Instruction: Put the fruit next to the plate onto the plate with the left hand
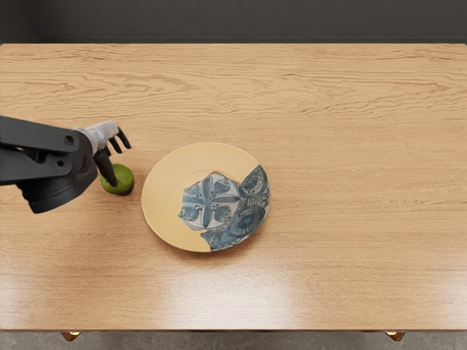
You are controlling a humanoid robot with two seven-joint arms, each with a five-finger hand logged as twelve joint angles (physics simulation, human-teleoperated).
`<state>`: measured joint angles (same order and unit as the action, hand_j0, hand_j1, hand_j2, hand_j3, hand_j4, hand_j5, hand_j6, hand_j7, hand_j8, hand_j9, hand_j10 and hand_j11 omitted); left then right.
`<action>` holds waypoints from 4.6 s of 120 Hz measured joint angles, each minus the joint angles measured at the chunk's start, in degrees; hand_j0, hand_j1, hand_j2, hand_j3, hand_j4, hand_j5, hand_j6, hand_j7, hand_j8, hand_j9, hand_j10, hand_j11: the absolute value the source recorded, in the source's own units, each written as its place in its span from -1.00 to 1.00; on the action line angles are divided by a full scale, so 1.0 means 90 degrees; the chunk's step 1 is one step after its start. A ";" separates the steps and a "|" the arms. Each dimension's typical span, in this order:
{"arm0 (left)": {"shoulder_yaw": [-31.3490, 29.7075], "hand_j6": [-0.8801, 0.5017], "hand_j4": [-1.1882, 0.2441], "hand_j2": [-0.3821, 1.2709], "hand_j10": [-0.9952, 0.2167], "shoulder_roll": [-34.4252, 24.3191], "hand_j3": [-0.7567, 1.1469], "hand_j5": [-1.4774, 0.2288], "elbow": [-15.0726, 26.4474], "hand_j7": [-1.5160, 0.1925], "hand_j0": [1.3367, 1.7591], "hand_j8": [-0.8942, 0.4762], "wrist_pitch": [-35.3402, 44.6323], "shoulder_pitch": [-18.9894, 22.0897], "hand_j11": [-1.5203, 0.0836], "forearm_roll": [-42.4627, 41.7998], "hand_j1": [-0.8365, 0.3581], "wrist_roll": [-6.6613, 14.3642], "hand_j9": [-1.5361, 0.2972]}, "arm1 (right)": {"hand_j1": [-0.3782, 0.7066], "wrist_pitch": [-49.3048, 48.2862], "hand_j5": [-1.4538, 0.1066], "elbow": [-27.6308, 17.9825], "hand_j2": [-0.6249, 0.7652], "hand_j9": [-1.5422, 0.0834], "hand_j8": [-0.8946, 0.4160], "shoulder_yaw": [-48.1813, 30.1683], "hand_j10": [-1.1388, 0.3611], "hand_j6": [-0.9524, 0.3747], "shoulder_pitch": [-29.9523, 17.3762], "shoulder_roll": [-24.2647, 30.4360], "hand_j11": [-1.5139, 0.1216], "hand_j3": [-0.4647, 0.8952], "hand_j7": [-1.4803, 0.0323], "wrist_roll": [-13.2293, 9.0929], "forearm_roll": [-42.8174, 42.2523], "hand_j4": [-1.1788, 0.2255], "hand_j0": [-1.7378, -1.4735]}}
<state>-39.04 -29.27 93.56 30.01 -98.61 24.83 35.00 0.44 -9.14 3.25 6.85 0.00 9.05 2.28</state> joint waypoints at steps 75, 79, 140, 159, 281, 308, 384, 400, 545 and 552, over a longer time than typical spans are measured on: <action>-0.0038 -0.27 0.13 -0.44 0.02 0.0950 -0.20 0.16 -0.1048 0.20 0.52 -0.25 0.0078 0.0786 0.28 0.0012 0.23 0.0000 0.14 | -0.90 0.0000 0.83 -0.0001 -0.11 0.86 0.33 0.0000 0.49 0.40 0.0005 0.0000 0.82 -0.32 0.92 0.0000 0.0000 0.65 -0.40; -0.0038 -0.27 0.13 -0.44 0.02 0.1005 -0.20 0.16 -0.1088 0.20 0.52 -0.25 0.0080 0.0790 0.28 0.0012 0.23 0.0000 0.14 | -0.90 0.0000 0.83 -0.0001 -0.11 0.86 0.33 0.0000 0.49 0.40 0.0007 0.0000 0.82 -0.32 0.92 0.0000 0.0000 0.65 -0.40; -0.0149 -0.42 -0.02 -0.42 -0.16 0.1140 -0.20 -0.02 -0.1344 0.03 0.52 -0.38 0.0080 0.0967 0.10 0.0013 0.04 0.0000 -0.02 | -0.90 0.0000 0.83 -0.0001 -0.11 0.86 0.33 0.0000 0.49 0.40 0.0010 0.0000 0.82 -0.32 0.92 -0.0001 0.0000 0.65 -0.40; -0.0154 -0.35 -0.15 -0.30 -0.25 0.1133 -0.20 -0.16 -0.1343 -0.12 0.51 -0.30 0.0077 0.0967 -0.06 0.0013 -0.02 0.0000 -0.16 | -0.90 0.0000 0.83 -0.0001 -0.11 0.86 0.33 0.0000 0.49 0.40 0.0010 0.0000 0.82 -0.32 0.92 0.0000 0.0002 0.65 -0.40; 0.1419 -0.08 -0.47 0.05 -0.21 -0.0607 -0.21 -0.71 -0.0365 -0.66 0.46 -0.08 -0.2101 0.0259 -0.60 -0.0373 -0.15 -0.0008 -0.64 | -0.90 0.0000 0.83 -0.0010 -0.11 0.86 0.33 0.0000 0.49 0.40 0.0070 0.0000 0.82 -0.32 0.92 -0.0009 0.0004 0.65 -0.40; 0.1992 -0.09 -0.47 0.04 -0.25 -0.0511 -0.21 -0.72 -0.0199 -0.65 0.46 -0.10 -0.2454 0.0167 -0.60 -0.0583 -0.12 -0.0007 -0.64 | -0.90 -0.0002 0.83 -0.0010 -0.11 0.86 0.33 -0.0031 0.49 0.40 0.0077 0.0000 0.82 -0.32 0.92 -0.0010 0.0002 0.65 -0.40; 0.2565 -0.08 -0.48 0.08 -0.23 0.0674 -0.21 -0.73 -0.0369 -0.64 0.46 -0.09 -0.2477 0.0254 -0.59 -0.0998 -0.14 -0.0005 -0.63 | -0.90 -0.0009 0.83 -0.0018 -0.11 0.86 0.33 -0.0039 0.49 0.40 0.0086 0.0000 0.82 -0.32 0.92 -0.0011 0.0007 0.65 -0.40; 0.2546 -0.19 -0.52 -0.01 -0.36 0.0718 -0.20 -0.57 -0.0371 -0.50 0.47 -0.19 -0.2273 0.0285 -0.45 -0.0975 -0.07 -0.0004 -0.51 | -0.90 -0.0010 0.83 -0.0019 -0.11 0.86 0.33 -0.0039 0.49 0.40 0.0087 0.0000 0.82 -0.32 0.92 -0.0012 0.0007 0.65 -0.40; 0.3604 -0.08 0.29 -0.47 0.22 -0.1358 -0.20 0.35 0.0299 0.39 0.52 -0.06 -0.2447 0.1007 0.49 -0.0975 0.48 0.0000 0.32 | -0.90 -0.0016 0.83 -0.0020 -0.11 0.86 0.33 -0.0039 0.49 0.40 0.0127 0.0000 0.82 -0.32 0.92 -0.0010 0.0009 0.65 -0.40; 0.4212 -0.08 0.29 -0.47 0.22 -0.1701 -0.20 0.35 0.0331 0.39 0.52 -0.06 -0.3180 0.1538 0.49 -0.0971 0.48 0.0000 0.32 | -0.90 -0.0018 0.83 -0.0026 -0.11 0.86 0.33 -0.0039 0.49 0.40 0.0127 0.0000 0.82 -0.32 0.92 -0.0010 0.0009 0.65 -0.40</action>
<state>-1.13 -44.58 96.54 1.39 -84.77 16.10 35.00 0.28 -9.37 2.90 8.00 0.00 8.96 2.37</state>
